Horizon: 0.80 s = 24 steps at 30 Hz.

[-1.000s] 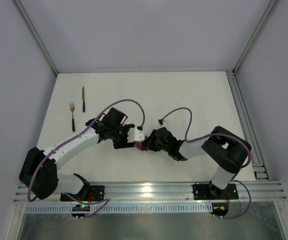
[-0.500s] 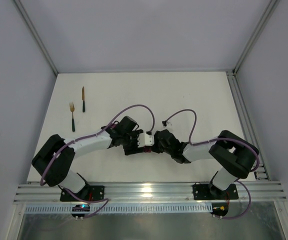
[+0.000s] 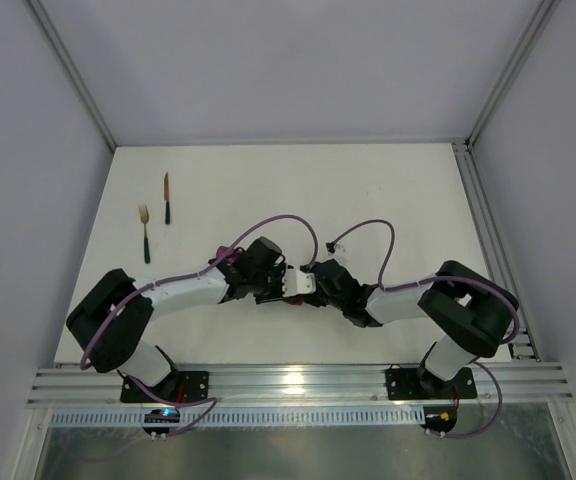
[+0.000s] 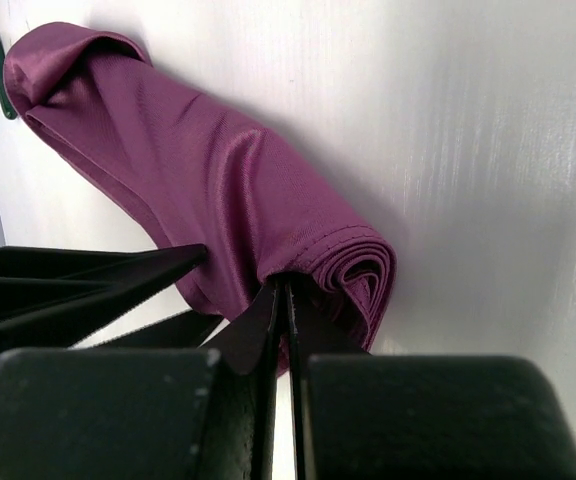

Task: Fold the napkin into a case and place the utensils inside
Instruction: Pick up the top corner of the smaller rectangle folded napkin from the center of the board.

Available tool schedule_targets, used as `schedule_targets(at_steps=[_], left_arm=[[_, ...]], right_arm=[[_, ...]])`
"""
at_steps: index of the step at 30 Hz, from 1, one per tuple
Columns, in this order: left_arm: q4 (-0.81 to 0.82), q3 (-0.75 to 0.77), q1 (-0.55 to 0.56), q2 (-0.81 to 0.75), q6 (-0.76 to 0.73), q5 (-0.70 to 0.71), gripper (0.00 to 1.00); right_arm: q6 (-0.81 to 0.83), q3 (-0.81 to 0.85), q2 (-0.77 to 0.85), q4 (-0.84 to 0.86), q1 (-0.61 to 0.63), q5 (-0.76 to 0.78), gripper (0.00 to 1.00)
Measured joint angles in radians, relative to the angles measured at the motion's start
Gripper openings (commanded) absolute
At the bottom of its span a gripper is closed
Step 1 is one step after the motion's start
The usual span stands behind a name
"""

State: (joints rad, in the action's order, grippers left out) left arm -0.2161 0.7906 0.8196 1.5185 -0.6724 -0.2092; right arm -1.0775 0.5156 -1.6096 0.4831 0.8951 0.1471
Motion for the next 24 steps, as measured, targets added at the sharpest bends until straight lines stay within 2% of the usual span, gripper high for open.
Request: schedule_targets(at_steps=[3, 5, 6, 12, 14, 16, 18, 20, 23, 24], left_arm=[[0.004, 0.0, 0.005, 0.008, -0.007, 0.009, 0.26], [0.004, -0.002, 0.01, 0.014, -0.012, 0.013, 0.31], [0.003, -0.002, 0.013, 0.016, -0.015, 0.015, 0.42], [-0.012, -0.002, 0.025, 0.019, -0.017, 0.013, 0.45], [-0.015, -0.002, 0.026, 0.019, -0.019, 0.014, 0.41], [-0.014, -0.002, 0.03, 0.02, -0.015, 0.019, 0.29], [-0.012, -0.001, 0.033, 0.026, -0.013, 0.028, 0.23], [-0.012, 0.003, 0.036, 0.04, -0.011, 0.036, 0.23], [-0.011, 0.01, 0.046, 0.06, -0.008, 0.051, 0.28], [-0.011, 0.014, 0.05, 0.061, -0.006, 0.057, 0.36]], right_arm=[[0.0, 0.0, 0.0, 0.0, 0.0, 0.001, 0.05], [0.0, 0.0, 0.0, 0.0, 0.0, 0.001, 0.05], [0.0, 0.0, 0.0, 0.0, 0.0, 0.001, 0.05], [0.0, -0.002, 0.0, 0.0, 0.0, 0.001, 0.05], [-0.002, -0.003, 0.0, 0.0, 0.0, 0.002, 0.05], [-0.003, -0.005, 0.002, 0.0, 0.0, 0.002, 0.05], [-0.003, -0.006, 0.003, 0.0, 0.0, 0.002, 0.05], [-0.003, -0.011, 0.005, 0.0, 0.0, 0.002, 0.05], [-0.004, -0.022, 0.009, 0.001, 0.0, 0.003, 0.05], [-0.005, -0.025, 0.011, 0.002, 0.0, 0.005, 0.05]])
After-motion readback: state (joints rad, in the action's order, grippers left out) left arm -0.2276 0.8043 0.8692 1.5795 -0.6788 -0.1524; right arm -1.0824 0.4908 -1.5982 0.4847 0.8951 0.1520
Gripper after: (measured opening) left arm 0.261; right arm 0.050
